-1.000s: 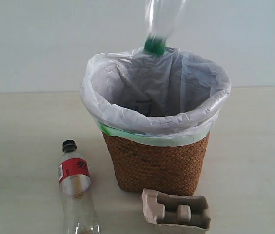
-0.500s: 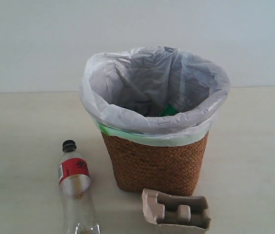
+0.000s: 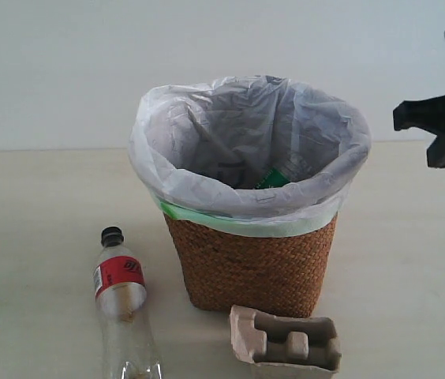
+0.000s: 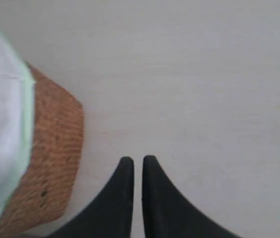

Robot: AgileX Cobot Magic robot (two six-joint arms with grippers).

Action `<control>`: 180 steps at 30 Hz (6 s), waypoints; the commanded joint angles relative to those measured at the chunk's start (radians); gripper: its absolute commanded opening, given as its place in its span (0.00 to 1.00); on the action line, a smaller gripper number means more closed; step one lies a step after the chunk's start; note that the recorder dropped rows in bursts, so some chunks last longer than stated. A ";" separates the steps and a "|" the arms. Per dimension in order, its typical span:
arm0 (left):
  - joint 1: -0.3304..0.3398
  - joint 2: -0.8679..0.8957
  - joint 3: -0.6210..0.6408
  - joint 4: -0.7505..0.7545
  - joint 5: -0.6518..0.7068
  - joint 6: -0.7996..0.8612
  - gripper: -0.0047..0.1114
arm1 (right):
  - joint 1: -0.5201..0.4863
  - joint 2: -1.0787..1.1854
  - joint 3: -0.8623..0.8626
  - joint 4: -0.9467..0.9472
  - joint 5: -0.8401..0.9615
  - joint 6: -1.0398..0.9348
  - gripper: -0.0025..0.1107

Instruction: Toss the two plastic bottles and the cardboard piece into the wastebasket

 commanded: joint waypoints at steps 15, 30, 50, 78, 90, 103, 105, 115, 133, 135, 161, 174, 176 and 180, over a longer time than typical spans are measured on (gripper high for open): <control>-0.005 -0.008 0.004 0.002 -0.008 0.005 0.08 | 0.178 -0.861 0.366 0.007 0.108 0.079 0.03; -0.005 -0.008 0.004 0.002 -0.008 0.005 0.08 | 0.178 -1.041 0.366 0.061 0.222 0.120 0.03; -0.005 -0.008 0.004 0.002 -0.008 0.005 0.08 | 0.178 -0.729 0.366 0.165 0.299 -0.177 0.03; -0.005 -0.008 0.004 0.002 -0.008 0.005 0.08 | 0.180 -0.115 0.355 0.431 -0.043 -0.986 0.70; -0.005 -0.008 0.004 0.002 -0.008 0.005 0.08 | 0.381 -0.006 0.355 0.423 -0.173 -1.043 0.70; -0.005 -0.008 0.004 0.002 -0.008 0.005 0.08 | 0.401 0.185 0.355 0.341 -0.325 -1.081 0.70; -0.005 -0.008 0.004 0.002 -0.008 0.005 0.08 | 0.401 0.195 0.355 0.341 -0.327 -1.081 0.70; -0.005 -0.008 0.004 0.002 -0.008 0.005 0.08 | 0.402 0.248 0.355 0.349 -0.321 -1.081 0.70; -0.005 -0.008 0.004 0.002 -0.008 0.005 0.08 | 0.508 0.305 0.357 0.385 -0.270 -1.081 0.52; -0.005 -0.008 0.004 0.002 -0.008 0.005 0.08 | 0.515 0.305 0.357 0.380 -0.245 -1.053 0.56; -0.005 -0.008 0.004 0.002 -0.008 0.005 0.08 | 0.518 0.303 0.357 0.434 -0.370 -1.048 0.76; -0.005 -0.008 0.004 0.002 -0.008 0.005 0.08 | 0.639 0.303 0.357 0.489 -0.492 -1.075 0.76; -0.005 -0.008 0.004 0.002 -0.008 0.005 0.08 | 0.639 0.303 0.357 0.489 -0.499 -1.061 0.76; -0.005 -0.008 0.004 0.002 -0.008 0.005 0.08 | 0.639 0.307 0.357 0.489 -0.503 -1.047 0.71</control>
